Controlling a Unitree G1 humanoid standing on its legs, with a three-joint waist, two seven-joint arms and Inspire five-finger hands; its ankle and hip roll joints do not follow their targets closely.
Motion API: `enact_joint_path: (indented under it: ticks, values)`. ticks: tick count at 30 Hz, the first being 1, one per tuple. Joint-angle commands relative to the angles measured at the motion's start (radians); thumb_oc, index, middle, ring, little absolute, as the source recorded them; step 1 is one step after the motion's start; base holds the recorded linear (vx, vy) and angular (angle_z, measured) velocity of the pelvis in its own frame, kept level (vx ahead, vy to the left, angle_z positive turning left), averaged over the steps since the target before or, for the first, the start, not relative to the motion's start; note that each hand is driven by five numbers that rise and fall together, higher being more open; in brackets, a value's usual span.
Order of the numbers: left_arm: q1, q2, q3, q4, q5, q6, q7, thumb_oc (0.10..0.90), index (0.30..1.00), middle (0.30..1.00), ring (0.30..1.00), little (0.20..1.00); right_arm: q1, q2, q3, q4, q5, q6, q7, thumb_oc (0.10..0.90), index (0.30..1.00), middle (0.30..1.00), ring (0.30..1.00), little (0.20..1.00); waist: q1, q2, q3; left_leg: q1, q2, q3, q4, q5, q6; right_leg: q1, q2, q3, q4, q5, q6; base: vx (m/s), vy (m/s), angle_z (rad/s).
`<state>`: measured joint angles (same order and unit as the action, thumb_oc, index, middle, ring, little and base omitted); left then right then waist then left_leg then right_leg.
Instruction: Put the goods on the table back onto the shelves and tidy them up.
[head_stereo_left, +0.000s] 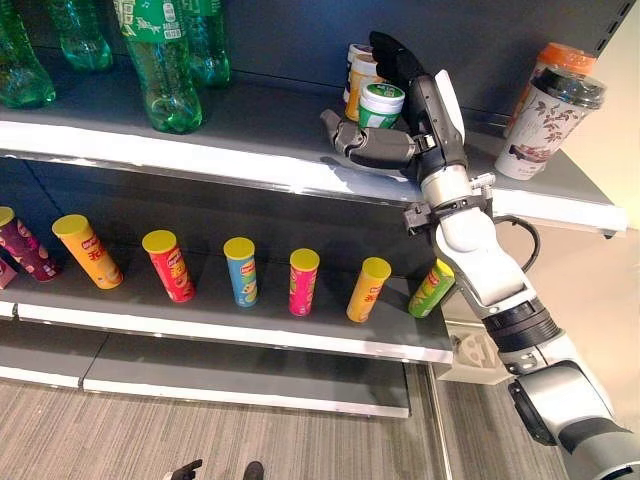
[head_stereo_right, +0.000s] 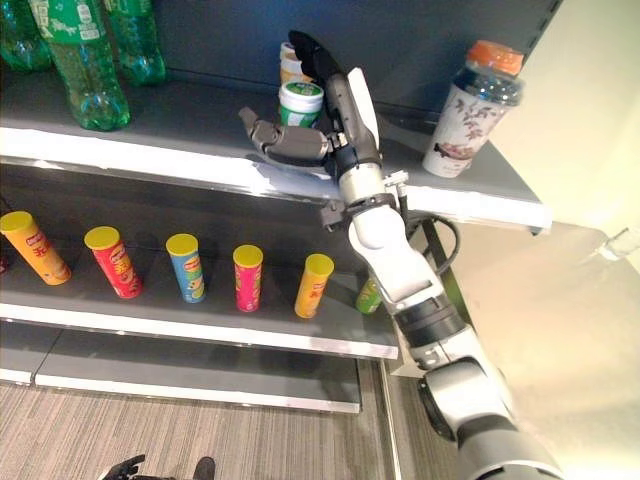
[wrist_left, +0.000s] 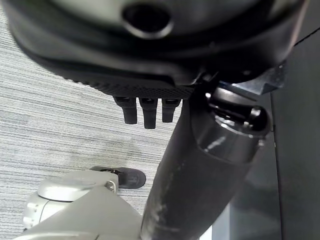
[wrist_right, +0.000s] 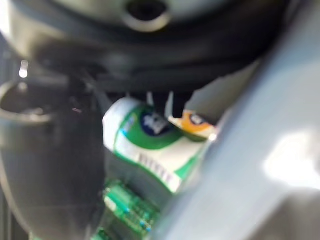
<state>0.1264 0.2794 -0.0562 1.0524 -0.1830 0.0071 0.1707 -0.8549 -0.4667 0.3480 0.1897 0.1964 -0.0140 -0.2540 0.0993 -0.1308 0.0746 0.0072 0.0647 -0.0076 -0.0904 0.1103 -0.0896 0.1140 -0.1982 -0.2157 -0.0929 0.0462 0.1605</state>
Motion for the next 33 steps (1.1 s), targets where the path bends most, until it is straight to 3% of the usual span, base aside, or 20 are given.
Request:
enact_joint_path:
  ticks: [1, 24, 33]
  values:
    - [-0.062, 0.029, -0.002, 0.039, 0.016, -0.017, 0.038, 0.800, 0.900, 0.900, 0.900, 0.900, -0.171, 0.016, 0.021, 0.046, -0.016, -0.045, -0.029, 0.800, 0.900, 0.900, 0.900, 0.900, 0.059, -0.023, -0.007, 0.081, -0.074, 0.035, 0.010, -0.182, 0.037, -0.089, -0.083, -0.016, 0.054, 0.042, 0.071, 0.00, 0.000, 0.00]
    - [-0.060, 0.022, -0.017, 0.013, 0.007, -0.021, 0.038, 0.800, 0.900, 0.900, 0.900, 0.900, -0.174, 0.025, 0.024, 0.041, -0.045, -0.040, -0.034, 0.800, 0.900, 0.900, 0.900, 0.900, 0.059, -0.012, -0.004, 0.070, -0.074, 0.021, 0.011, -0.176, 0.036, -0.084, -0.087, -0.039, 0.055, 0.040, 0.067, 0.00, -0.001, 0.01]
    - [-0.060, 0.025, -0.013, 0.013, 0.006, -0.023, 0.046, 0.800, 0.900, 0.900, 0.900, 0.900, -0.196, -0.019, -0.010, 0.007, -0.131, -0.046, -0.089, 0.800, 0.900, 0.900, 0.900, 0.900, 0.061, -0.011, -0.004, 0.073, -0.074, 0.020, 0.012, -0.179, 0.037, -0.085, -0.084, -0.034, 0.057, 0.039, 0.069, 0.00, -0.003, 0.04]
